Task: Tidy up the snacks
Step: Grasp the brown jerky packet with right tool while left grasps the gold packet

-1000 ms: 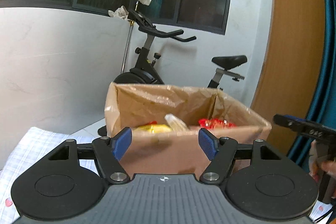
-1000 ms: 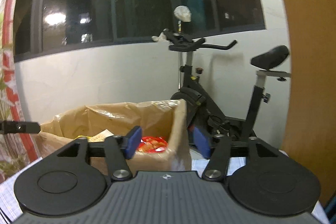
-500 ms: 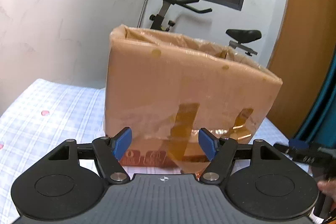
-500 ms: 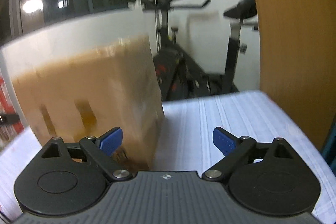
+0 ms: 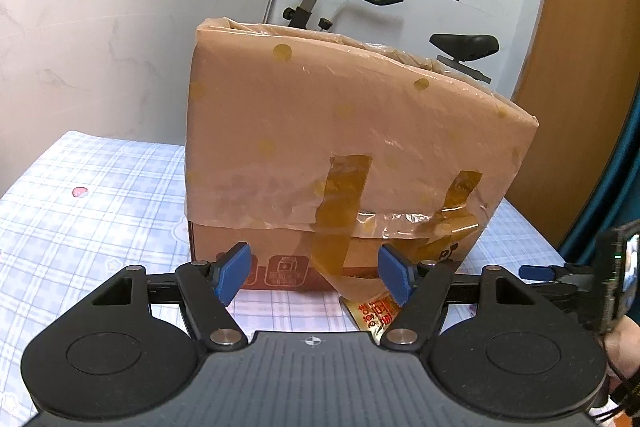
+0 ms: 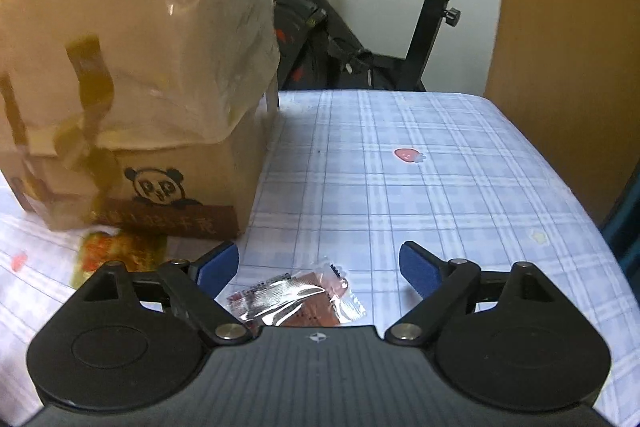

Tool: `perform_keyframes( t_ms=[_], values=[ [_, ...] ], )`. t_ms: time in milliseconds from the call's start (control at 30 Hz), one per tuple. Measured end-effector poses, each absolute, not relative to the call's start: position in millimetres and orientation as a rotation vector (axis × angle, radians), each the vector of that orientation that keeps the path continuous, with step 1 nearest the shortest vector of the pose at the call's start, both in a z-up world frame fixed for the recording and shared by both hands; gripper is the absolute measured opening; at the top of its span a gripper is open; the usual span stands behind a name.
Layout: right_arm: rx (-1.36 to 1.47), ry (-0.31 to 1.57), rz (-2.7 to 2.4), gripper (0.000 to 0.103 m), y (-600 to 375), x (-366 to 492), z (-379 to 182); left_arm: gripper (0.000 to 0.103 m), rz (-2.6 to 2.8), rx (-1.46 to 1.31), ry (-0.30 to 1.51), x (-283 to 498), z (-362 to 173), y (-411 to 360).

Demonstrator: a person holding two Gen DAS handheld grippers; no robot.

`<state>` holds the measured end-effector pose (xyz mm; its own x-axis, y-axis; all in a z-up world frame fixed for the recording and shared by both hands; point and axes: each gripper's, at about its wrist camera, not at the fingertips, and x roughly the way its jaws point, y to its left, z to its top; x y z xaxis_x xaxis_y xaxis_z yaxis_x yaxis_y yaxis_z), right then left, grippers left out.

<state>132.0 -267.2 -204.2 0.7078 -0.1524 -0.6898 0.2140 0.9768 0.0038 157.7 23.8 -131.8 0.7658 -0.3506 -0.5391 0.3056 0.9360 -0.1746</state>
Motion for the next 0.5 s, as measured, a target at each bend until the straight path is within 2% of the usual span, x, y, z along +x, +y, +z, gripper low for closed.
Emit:
perform_keyframes(
  t_ms=[167, 500],
  values=[
    [0.018, 0.826, -0.196, 0.091, -261.2, 142.9, -221.8, 0.072, -0.347, -0.085, 0.609, 154.5, -134.0, 26.4],
    [0.098, 0.833, -0.2, 0.094, -271.9, 103.8, -225.0, 0.072, -0.346, -0.107, 0.634, 154.3, -143.7, 28.5]
  ],
)
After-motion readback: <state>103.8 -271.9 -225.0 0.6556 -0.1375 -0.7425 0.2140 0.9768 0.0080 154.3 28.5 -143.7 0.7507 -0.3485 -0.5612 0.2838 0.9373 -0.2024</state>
